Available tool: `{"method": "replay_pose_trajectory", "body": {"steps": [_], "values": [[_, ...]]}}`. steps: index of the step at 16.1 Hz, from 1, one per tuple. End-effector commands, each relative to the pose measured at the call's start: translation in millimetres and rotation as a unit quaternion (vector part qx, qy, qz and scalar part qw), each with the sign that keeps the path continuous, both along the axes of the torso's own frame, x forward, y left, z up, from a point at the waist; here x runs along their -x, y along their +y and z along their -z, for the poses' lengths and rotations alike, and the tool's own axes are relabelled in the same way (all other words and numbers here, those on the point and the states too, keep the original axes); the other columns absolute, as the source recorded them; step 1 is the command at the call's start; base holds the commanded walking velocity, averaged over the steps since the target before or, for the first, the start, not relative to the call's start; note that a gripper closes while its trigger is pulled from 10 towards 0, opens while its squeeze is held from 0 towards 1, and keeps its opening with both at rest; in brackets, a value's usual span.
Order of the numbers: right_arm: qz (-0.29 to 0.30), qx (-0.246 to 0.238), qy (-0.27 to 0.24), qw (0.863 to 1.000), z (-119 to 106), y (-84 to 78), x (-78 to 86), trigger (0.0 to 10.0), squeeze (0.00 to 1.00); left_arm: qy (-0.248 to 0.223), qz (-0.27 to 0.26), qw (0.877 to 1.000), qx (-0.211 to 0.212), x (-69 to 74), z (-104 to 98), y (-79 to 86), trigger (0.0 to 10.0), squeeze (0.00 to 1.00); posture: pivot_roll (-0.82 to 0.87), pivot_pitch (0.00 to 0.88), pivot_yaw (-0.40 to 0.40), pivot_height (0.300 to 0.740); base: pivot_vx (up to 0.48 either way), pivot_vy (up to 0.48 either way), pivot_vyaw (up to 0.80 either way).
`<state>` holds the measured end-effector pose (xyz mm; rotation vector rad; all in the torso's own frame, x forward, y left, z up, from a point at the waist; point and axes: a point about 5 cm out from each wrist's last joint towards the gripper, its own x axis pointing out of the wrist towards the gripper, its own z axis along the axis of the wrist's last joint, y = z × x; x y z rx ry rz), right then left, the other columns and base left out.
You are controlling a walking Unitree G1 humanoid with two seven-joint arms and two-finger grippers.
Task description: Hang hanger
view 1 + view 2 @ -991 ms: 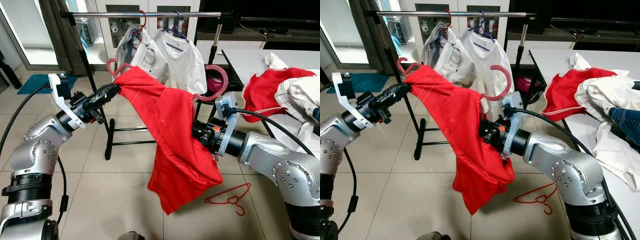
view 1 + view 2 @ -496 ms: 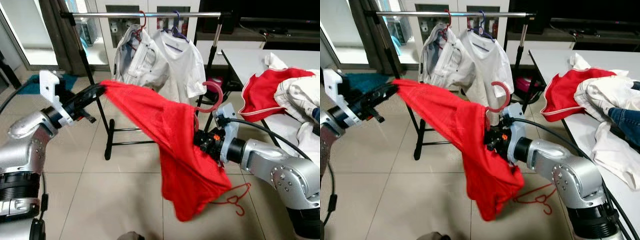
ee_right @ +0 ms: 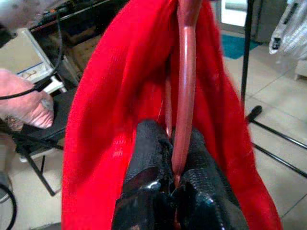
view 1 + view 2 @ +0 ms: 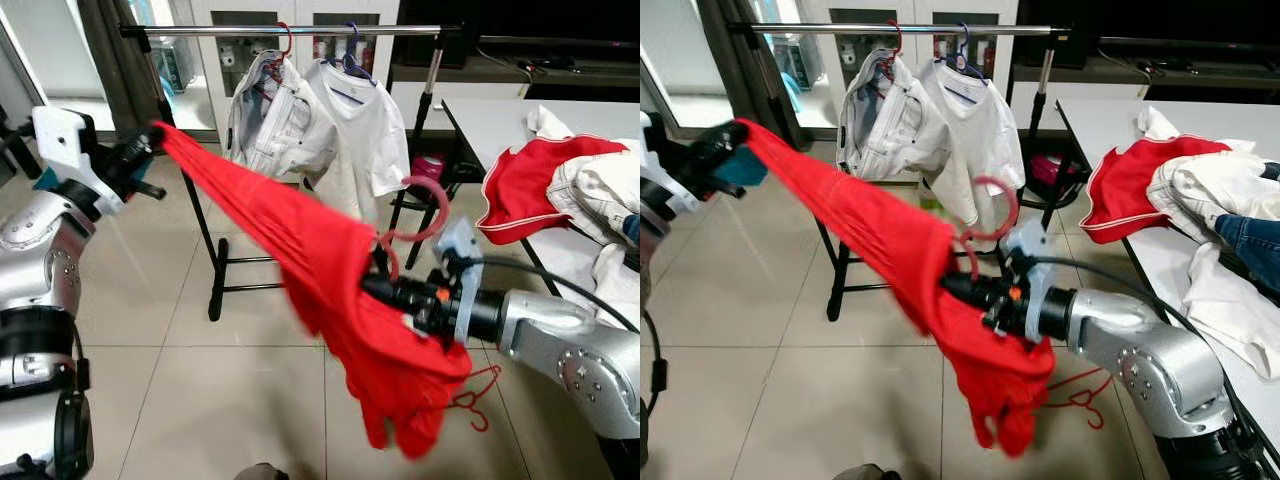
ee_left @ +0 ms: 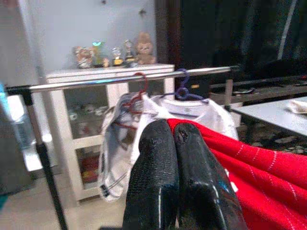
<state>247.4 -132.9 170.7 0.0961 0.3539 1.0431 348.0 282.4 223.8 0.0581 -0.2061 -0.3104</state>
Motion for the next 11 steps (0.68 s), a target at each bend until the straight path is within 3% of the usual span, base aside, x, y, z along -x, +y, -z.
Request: {"method": "replay_pose_trajectory", "body": {"steps": [1, 6, 9, 10, 11], "values": [[-0.007, 0.011, 0.001, 1.000, 1.3, -3.5, 3.7, 10.0, 0.00, -0.023, -0.066, 0.998, -0.004, 0.3, -13.2, 19.0, 0.0, 0.00, -0.08, 0.000, 0.040, 0.740, 0.000, 0.000, 0.00], [-0.007, 0.014, 0.003, 1.000, 2.6, -8.9, 6.2, 10.0, 0.00, 0.004, -0.204, 0.979, -0.019, -1.7, -2.0, 45.4, 0.0, 0.00, -0.08, 0.000, 0.042, 0.740, 0.000, 0.000, 0.00], [-0.008, 0.013, 0.002, 1.000, 2.2, -9.6, 6.3, 10.0, 0.00, 0.011, -0.219, 0.975, -0.020, -2.0, 1.9, 48.2, 0.0, 0.00, -0.08, 0.000, 0.042, 0.740, 0.000, 0.000, 0.00], [-0.008, 0.013, 0.002, 1.000, 2.1, -9.5, 6.3, 10.0, 0.00, 0.021, -0.201, 0.979, -0.018, -3.6, 6.8, 43.8, 0.0, 0.00, -0.08, 0.000, 0.041, 0.740, 0.000, 0.000, 0.00], [-0.008, 0.013, 0.002, 1.000, 2.1, -9.4, 6.3, 10.0, 0.00, 0.025, -0.192, 0.981, -0.017, -4.4, 8.7, 41.7, 0.9, 0.00, -0.08, 0.000, 0.041, 0.740, 0.000, 0.000, 0.00]]}}
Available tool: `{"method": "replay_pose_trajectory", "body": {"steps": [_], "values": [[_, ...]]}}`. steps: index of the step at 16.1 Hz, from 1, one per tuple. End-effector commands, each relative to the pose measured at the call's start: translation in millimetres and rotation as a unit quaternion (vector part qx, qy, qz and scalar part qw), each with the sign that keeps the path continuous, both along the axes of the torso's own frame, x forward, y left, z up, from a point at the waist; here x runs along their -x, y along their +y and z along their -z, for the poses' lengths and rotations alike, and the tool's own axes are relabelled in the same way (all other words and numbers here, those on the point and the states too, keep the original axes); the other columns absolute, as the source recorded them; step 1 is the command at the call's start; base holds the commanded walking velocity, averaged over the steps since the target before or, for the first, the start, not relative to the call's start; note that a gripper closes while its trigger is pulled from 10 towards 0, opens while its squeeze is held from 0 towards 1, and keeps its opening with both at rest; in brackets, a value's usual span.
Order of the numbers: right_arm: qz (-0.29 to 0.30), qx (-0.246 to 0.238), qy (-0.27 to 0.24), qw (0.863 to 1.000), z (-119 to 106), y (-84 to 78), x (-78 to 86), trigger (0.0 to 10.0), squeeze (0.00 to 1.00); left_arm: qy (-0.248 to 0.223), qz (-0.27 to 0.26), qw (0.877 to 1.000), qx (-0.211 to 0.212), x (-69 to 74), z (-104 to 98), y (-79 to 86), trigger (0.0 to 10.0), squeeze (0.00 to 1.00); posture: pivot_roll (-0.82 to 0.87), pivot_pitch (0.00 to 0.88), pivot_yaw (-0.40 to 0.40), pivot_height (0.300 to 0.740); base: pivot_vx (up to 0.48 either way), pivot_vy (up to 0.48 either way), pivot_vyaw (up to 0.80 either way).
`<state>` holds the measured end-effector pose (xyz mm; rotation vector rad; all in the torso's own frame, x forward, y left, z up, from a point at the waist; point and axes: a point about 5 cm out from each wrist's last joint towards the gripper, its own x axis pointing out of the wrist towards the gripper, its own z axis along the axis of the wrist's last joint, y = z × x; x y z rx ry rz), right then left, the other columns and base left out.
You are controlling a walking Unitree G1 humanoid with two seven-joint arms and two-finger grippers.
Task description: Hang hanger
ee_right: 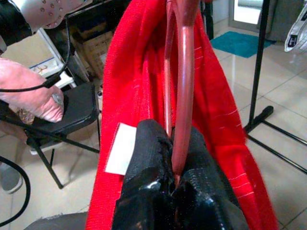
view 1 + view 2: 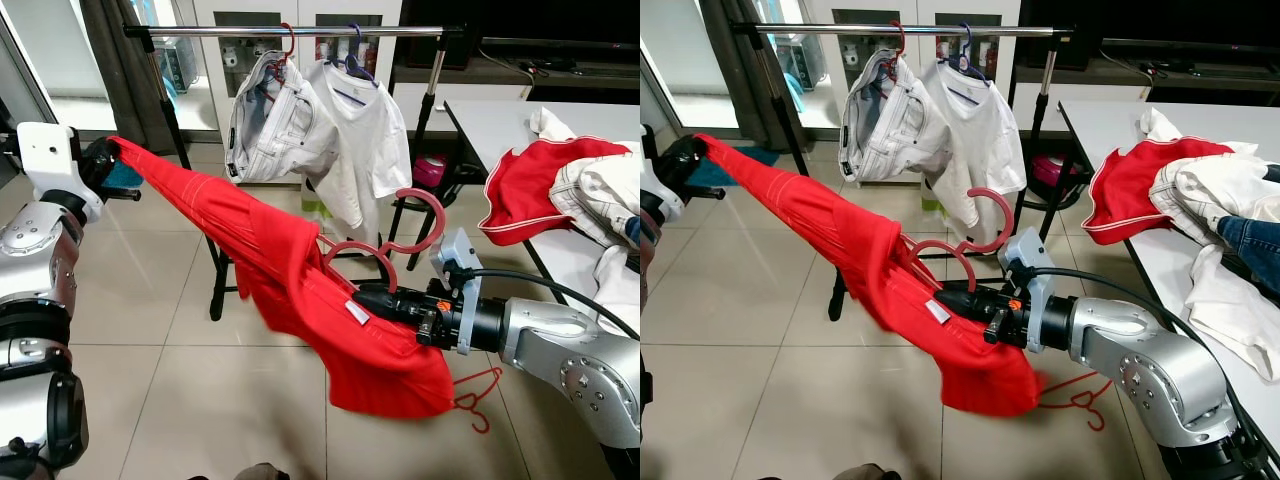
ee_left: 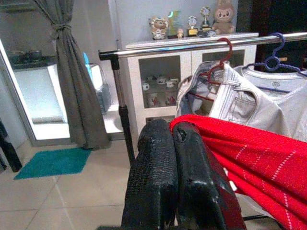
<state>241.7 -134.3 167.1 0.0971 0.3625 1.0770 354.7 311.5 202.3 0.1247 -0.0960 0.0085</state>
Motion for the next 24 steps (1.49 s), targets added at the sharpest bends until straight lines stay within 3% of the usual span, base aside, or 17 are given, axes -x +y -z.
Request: {"method": "replay_pose_trajectory", "body": {"steps": [1, 2, 3, 8, 9, 11, 13, 15, 17, 18, 21, 22, 23, 24], "values": [[0.011, 0.014, -0.001, 1.000, -1.4, -7.7, 0.1, 10.0, 0.00, 0.001, -0.018, 1.000, 0.005, 1.3, -5.3, 9.3, 10.0, 0.00, -0.08, 0.000, 0.041, 0.740, 0.000, 0.000, 0.00], [0.013, 0.012, 0.000, 1.000, -1.3, -7.8, -0.8, 10.0, 0.00, 0.027, -0.015, 1.000, 0.000, 1.0, 1.7, 8.9, 10.0, 0.00, -0.08, 0.000, 0.043, 0.740, 0.000, 0.000, 0.00], [0.023, 0.013, -0.003, 1.000, -1.3, -8.4, -2.0, 10.0, 0.00, 0.039, -0.013, 0.999, 0.007, 2.6, 7.1, 10.0, 10.0, 1.00, -0.08, 0.000, 0.043, 0.740, 0.000, 0.000, 0.00], [0.108, -0.002, -0.036, 0.994, -3.5, -7.1, -17.9, 10.0, 0.00, 0.111, 0.013, 0.994, 0.014, 13.1, 31.7, 12.6, 10.0, 1.00, -0.08, 0.000, 0.041, 0.740, 0.000, 0.000, 0.00], [0.135, -0.005, -0.042, 0.990, -4.2, -4.7, -23.7, 10.0, 0.00, 0.132, 0.010, 0.991, 0.009, 15.5, 38.6, 13.6, 10.0, 1.00, -0.08, 0.000, 0.038, 0.740, 0.000, 0.000, 0.00], [0.134, -0.015, -0.048, 0.990, -7.3, 4.3, -23.7, 10.0, 0.00, 0.157, -0.013, 0.987, -0.013, 19.3, 48.2, 18.6, 10.0, 1.00, -0.08, 0.000, 0.033, 0.740, 0.000, 0.000, 0.00], [0.123, -0.014, -0.048, 0.991, -7.6, 8.0, -20.8, 10.0, 0.00, 0.165, -0.027, 0.985, -0.046, 21.4, 51.5, 21.9, 10.0, 1.00, -0.09, 0.000, 0.030, 0.740, 0.000, 0.000, 0.00], [0.119, -0.010, -0.047, 0.992, -7.2, 8.9, -18.9, 10.0, 0.00, 0.155, -0.025, 0.987, -0.044, 21.2, 50.7, 21.4, 10.0, 1.00, -0.09, 0.000, 0.028, 0.740, 0.000, 0.000, 0.00], [0.139, -0.004, -0.042, 0.989, -6.2, 6.5, -22.1, 10.0, 0.00, 0.136, 0.001, 0.991, 0.009, 18.8, 50.8, 15.6, 10.0, 1.00, -0.09, 0.000, 0.029, 0.740, 0.000, 0.000, 0.00], [0.152, 0.003, -0.041, 0.987, -5.3, 4.5, -24.8, 10.0, 0.00, 0.101, 0.029, 0.992, 0.067, 14.2, 42.6, 8.7, 10.0, 1.00, -0.10, 0.000, 0.029, 0.740, 0.000, 0.000, 0.00], [0.159, 0.042, -0.055, 0.985, -2.7, 6.6, -26.3, 10.0, 0.00, 0.146, 0.158, 0.976, 0.042, 12.2, 55.2, -32.6, 10.0, 1.00, -0.10, 0.000, 0.028, 0.740, 0.000, 0.000, 0.00], [0.179, 0.057, -0.056, 0.981, -0.3, 6.9, -29.5, 10.0, 0.00, 0.160, 0.213, 0.963, 0.038, 13.5, 62.8, -59.8, 10.0, 1.00, -0.10, 0.000, 0.028, 0.740, 0.000, 0.000, 0.00], [0.188, 0.062, -0.056, 0.979, 0.8, 9.0, -31.0, 10.0, 0.00, 0.163, 0.260, 0.951, 0.041, 16.5, 67.5, -85.7, 10.0, 0.41, -0.10, 0.000, 0.029, 0.740, 0.000, 0.000, 0.00], [0.181, 0.059, -0.056, 0.980, 0.2, 11.3, -29.7, 10.0, 0.00, 0.159, 0.266, 0.950, 0.035, 16.4, 68.4, -93.6, 10.0, 0.00, -0.10, 0.000, 0.029, 0.740, 0.000, 0.000, 0.00]]}}
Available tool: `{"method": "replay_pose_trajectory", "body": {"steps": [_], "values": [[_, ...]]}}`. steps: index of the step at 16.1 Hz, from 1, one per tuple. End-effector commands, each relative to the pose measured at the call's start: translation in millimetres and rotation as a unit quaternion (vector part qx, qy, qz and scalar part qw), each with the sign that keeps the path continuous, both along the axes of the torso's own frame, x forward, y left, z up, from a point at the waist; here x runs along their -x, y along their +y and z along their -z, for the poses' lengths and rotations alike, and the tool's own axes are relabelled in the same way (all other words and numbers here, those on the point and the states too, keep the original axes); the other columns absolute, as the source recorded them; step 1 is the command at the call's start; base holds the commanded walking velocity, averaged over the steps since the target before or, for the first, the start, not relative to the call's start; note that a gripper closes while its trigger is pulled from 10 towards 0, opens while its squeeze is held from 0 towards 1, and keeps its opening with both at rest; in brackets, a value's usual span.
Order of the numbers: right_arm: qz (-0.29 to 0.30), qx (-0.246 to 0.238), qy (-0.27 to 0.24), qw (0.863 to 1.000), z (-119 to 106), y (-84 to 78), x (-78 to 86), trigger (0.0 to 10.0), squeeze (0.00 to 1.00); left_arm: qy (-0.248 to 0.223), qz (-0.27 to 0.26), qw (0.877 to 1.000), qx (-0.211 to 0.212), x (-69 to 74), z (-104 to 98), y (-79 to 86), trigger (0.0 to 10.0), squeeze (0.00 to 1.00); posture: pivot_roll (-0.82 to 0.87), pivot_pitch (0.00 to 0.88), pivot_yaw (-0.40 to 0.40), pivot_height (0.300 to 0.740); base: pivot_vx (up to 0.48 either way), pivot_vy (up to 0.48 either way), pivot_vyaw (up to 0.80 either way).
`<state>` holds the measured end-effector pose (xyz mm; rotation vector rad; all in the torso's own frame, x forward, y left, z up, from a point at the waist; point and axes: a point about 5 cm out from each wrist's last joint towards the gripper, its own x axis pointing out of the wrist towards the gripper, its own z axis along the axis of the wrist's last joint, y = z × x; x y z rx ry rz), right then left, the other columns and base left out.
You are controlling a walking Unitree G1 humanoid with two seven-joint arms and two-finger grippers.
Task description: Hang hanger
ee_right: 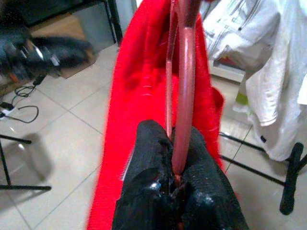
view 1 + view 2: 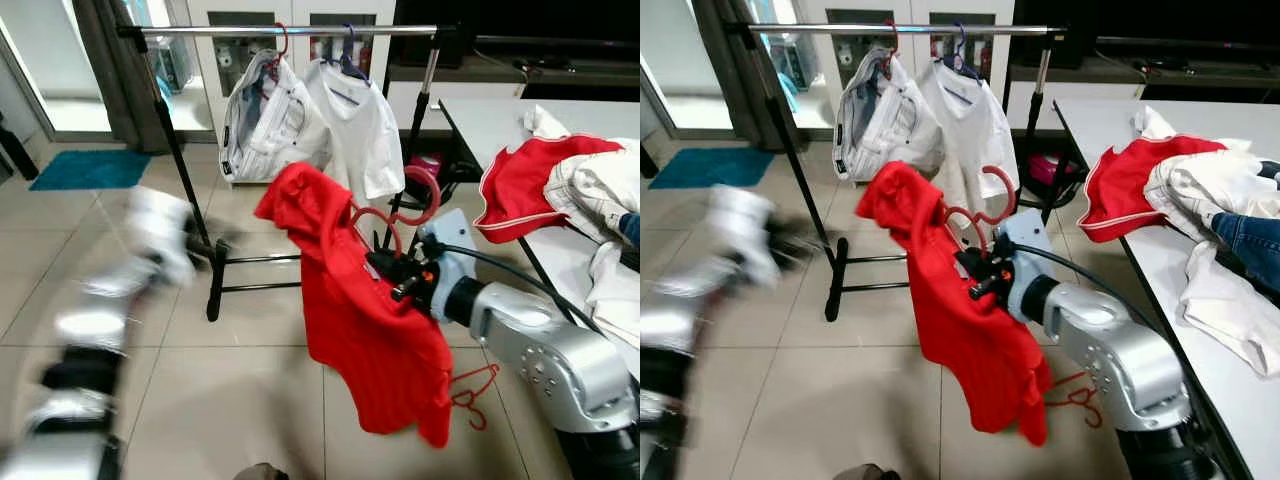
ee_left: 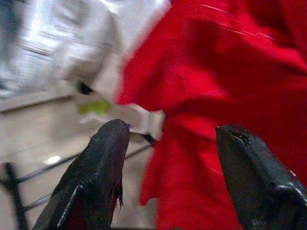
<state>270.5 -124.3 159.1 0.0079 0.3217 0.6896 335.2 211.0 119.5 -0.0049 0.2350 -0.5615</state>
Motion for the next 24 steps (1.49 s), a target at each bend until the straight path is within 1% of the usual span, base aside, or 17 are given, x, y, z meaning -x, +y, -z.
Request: {"method": "replay_pose_trajectory", "body": {"steps": [1, 2, 4, 5, 6, 8, 9, 11, 14, 15, 16, 18, 20, 22, 23, 24], "values": [[-0.022, -0.002, -0.021, 1.000, -9.6, 4.3, 2.0, 10.0, 0.00, -0.040, -0.019, 0.999, -0.030, -6.4, -16.1, 3.9, 10.0, 0.00, -0.10, 0.000, 0.029, 0.740, 0.000, 0.000, 0.00], [-0.043, 0.001, -0.027, 0.999, -11.2, 4.5, 5.5, 10.0, 0.00, -0.063, -0.034, 0.997, -0.040, -10.0, -24.2, 8.0, 10.0, 0.00, -0.10, 0.000, 0.029, 0.740, 0.000, 0.000, 0.00], [-0.094, -0.010, -0.032, 0.995, -16.7, 3.8, 13.9, 10.0, 0.00, -0.107, -0.060, 0.992, -0.035, -12.1, -47.1, 26.5, 10.0, 0.00, -0.11, 0.000, 0.029, 0.740, 0.000, 0.000, 0.00], [-0.114, -0.015, -0.030, 0.993, -18.7, 3.4, 17.3, 10.0, 0.00, -0.117, -0.046, 0.992, -0.022, -9.1, -55.5, 30.3, 10.0, 0.00, -0.11, 0.000, 0.029, 0.740, 0.000, 0.000, 0.00], [-0.129, -0.019, -0.027, 0.991, -20.5, 2.7, 19.6, 10.0, 0.00, -0.118, -0.011, 0.993, 0.000, -5.3, -60.0, 29.7, 10.0, 0.00, -0.10, 0.000, 0.027, 0.740, 0.000, 0.000, 0.00], [-0.151, -0.021, -0.025, 0.988, -22.9, 2.0, 22.5, 10.0, 0.00, -0.094, 0.045, 0.994, 0.025, 0.4, -57.0, 28.8, 10.0, 0.00, -0.10, 0.000, 0.028, 0.740, 0.000, 0.000, 0.00], [-0.159, -0.019, -0.025, 0.987, -23.6, 1.8, 23.8, 10.0, 0.00, -0.082, 0.063, 0.994, 0.032, 2.2, -54.7, 29.5, 10.0, 0.00, -0.10, 0.000, 0.033, 0.740, 0.000, 0.000, 0.00], [-0.178, -0.020, -0.022, 0.984, -25.3, 1.6, 28.3, 10.0, 0.00, -0.071, 0.105, 0.991, 0.049, 11.1, -57.8, 30.7, 10.0, 0.00, -0.11, 0.000, 0.037, 0.740, 0.000, 0.000, 0.00], [-0.191, -0.019, -0.015, 0.981, -24.4, 0.6, 32.4, 10.0, 0.00, -0.055, 0.139, 0.988, 0.033, 21.3, -63.2, 42.7, 10.0, 0.00, -0.11, 0.000, 0.037, 0.740, 0.000, 0.000, 0.00], [-0.196, -0.019, -0.011, 0.980, -23.6, 0.5, 34.1, 10.0, 0.00, -0.043, 0.140, 0.989, 0.014, 25.4, -66.8, 55.5, 10.0, 0.00, -0.10, 0.000, 0.036, 0.740, 0.000, 0.000, 0.00], [-0.198, -0.019, -0.010, 0.980, -23.4, 0.4, 34.5, 10.0, 0.00, -0.040, 0.142, 0.989, 0.012, 26.6, -68.1, 58.9, 10.0, 0.00, -0.10, 0.000, 0.036, 0.740, 0.000, 0.000, 0.00], [-0.204, -0.020, -0.006, 0.979, -23.0, -0.5, 35.1, 10.0, 0.00, -0.028, 0.151, 0.988, 0.015, 34.0, -78.1, 72.8, 10.0, 0.00, -0.10, 0.000, 0.031, 0.740, 0.000, 0.000, 0.00], [-0.205, -0.020, -0.005, 0.978, -22.8, -1.2, 34.8, 10.0, 0.00, -0.028, 0.154, 0.987, 0.032, 37.3, -85.1, 78.5, 10.0, 0.00, -0.10, 0.000, 0.031, 0.740, 0.000, 0.000, 0.00], [-0.205, -0.021, -0.004, 0.978, -22.5, -1.7, 34.5, 10.0, 0.00, -0.021, 0.158, 0.986, 0.039, 40.0, -87.5, 82.6, 10.0, 0.00, -0.09, 0.000, 0.031, 0.740, 0.000, 0.000, 0.00], [-0.206, -0.022, -0.004, 0.978, -22.6, -1.9, 34.4, 10.0, 0.00, -0.014, 0.162, 0.986, 0.035, 41.6, -86.1, 84.0, 10.0, 0.00, -0.08, 0.000, 0.029, 0.740, 0.000, 0.000, 0.00], [-0.212, -0.027, -0.003, 0.977, -22.9, -0.8, 35.1, 10.0, 0.00, 0.011, 0.165, 0.986, 0.004, 41.3, -72.9, 83.4, 10.0, 0.00, -0.08, 0.000, 0.029, 0.740, 0.000, 0.000, 0.00]]}}
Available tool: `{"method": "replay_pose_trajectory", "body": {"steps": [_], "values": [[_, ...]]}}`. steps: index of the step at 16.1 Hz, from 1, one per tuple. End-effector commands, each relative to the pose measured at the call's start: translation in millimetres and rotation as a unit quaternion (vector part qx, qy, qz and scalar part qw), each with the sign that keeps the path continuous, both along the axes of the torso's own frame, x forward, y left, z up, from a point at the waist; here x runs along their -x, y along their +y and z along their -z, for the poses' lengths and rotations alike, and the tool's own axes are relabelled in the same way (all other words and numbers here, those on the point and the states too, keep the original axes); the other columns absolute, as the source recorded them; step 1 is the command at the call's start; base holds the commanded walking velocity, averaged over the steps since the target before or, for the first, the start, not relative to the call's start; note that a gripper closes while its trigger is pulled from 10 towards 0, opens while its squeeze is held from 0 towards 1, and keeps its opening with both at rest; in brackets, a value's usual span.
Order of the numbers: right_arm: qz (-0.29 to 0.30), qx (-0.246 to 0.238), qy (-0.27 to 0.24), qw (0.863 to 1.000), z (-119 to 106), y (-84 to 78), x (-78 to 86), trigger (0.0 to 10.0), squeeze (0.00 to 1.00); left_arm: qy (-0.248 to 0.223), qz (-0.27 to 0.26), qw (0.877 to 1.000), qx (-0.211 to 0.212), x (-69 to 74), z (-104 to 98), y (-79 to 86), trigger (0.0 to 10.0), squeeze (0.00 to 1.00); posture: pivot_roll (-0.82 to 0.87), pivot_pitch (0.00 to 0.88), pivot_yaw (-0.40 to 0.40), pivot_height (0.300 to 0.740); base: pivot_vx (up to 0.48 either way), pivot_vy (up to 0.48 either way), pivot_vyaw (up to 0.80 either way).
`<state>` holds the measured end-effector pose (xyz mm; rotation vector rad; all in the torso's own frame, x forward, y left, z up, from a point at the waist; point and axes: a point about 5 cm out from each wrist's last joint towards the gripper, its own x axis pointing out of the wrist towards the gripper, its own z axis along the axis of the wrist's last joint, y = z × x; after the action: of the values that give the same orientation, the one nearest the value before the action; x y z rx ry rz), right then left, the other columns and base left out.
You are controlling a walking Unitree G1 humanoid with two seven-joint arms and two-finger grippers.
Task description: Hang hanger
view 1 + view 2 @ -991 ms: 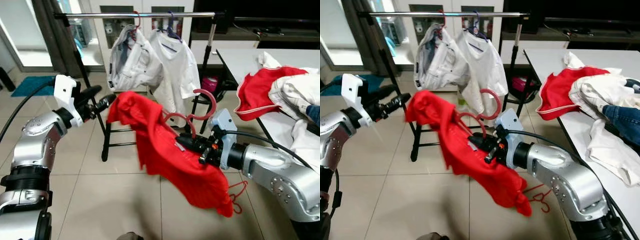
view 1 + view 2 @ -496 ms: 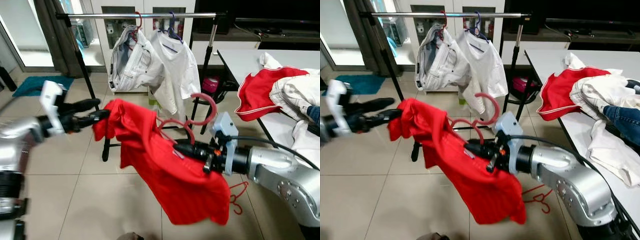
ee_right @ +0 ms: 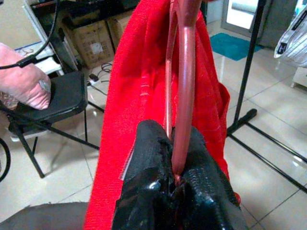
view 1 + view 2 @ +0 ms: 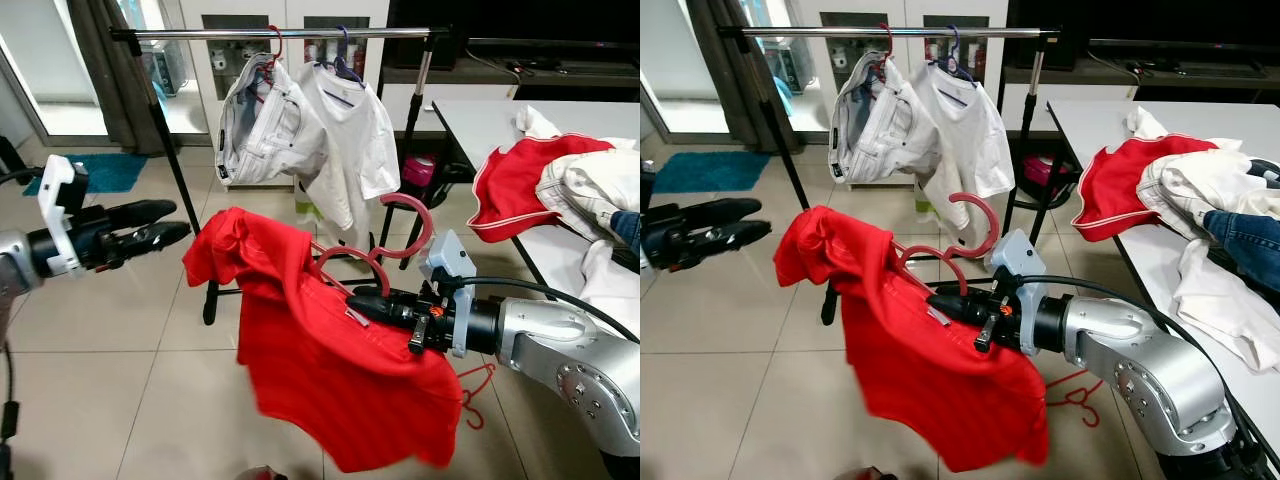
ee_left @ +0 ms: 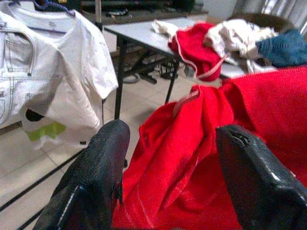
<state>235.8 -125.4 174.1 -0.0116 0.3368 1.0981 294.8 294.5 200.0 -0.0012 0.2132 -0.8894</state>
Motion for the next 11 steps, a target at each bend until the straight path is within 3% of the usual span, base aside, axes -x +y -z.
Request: {"method": "replay_pose_trajectory", "body": {"steps": [1, 4, 5, 6, 7, 8, 9, 11], "values": [[-0.012, -0.011, -0.014, 1.000, -7.9, 0.6, 0.6, 10.0, 0.00, 0.017, 0.001, 1.000, -0.025, 0.1, 9.8, -0.5, 10.0, 0.00, -0.08, 0.000, 0.029, 0.740, 0.000, 0.000, 0.00], [-0.018, -0.013, -0.014, 1.000, -8.7, 1.9, 1.3, 10.0, 0.00, 0.020, -0.017, 0.999, -0.043, -4.0, 17.9, -0.4, 10.0, 0.00, -0.08, 0.000, 0.027, 0.740, 0.000, 0.000, 0.00], [-0.022, -0.013, -0.014, 1.000, -9.4, 2.3, 2.2, 10.0, 0.00, 0.024, -0.025, 0.999, -0.039, -6.6, 27.7, -2.3, 8.8, 0.00, -0.09, 0.000, 0.033, 0.740, 0.000, 0.000, 0.00], [-0.022, -0.013, -0.014, 1.000, -9.7, 2.1, 2.6, 10.0, 0.00, 0.024, -0.026, 0.999, -0.032, -7.0, 30.4, -3.2, 4.5, 0.00, -0.09, 0.000, 0.033, 0.740, 0.000, 0.000, 0.00], [-0.023, -0.013, -0.013, 1.000, -9.8, 1.8, 3.1, 10.0, 0.00, 0.022, -0.026, 0.999, -0.025, -7.0, 31.7, -3.8, 1.1, 0.00, -0.10, 0.000, 0.035, 0.740, 0.000, 0.000, 0.00], [-0.023, -0.013, -0.013, 1.000, -9.9, 1.6, 3.5, 10.0, 0.00, 0.021, -0.025, 0.999, -0.021, -7.1, 32.2, -3.9, 1.1, 0.00, -0.10, 0.000, 0.035, 0.740, 0.000, 0.000, 0.00], [-0.023, -0.013, -0.013, 1.000, -9.7, 1.4, 3.7, 10.0, 0.00, 0.019, -0.025, 0.999, -0.020, -7.4, 32.8, -3.8, 0.0, 0.00, -0.10, 0.000, 0.035, 0.740, 0.000, 0.000, 0.00], [-0.024, -0.014, -0.012, 1.000, -9.7, 1.6, 4.0, 10.0, 0.00, 0.022, -0.021, 0.999, -0.017, -7.5, 36.3, -3.9, 0.0, 0.00, -0.09, 0.000, 0.034, 0.740, 0.000, 0.000, 0.00]]}}
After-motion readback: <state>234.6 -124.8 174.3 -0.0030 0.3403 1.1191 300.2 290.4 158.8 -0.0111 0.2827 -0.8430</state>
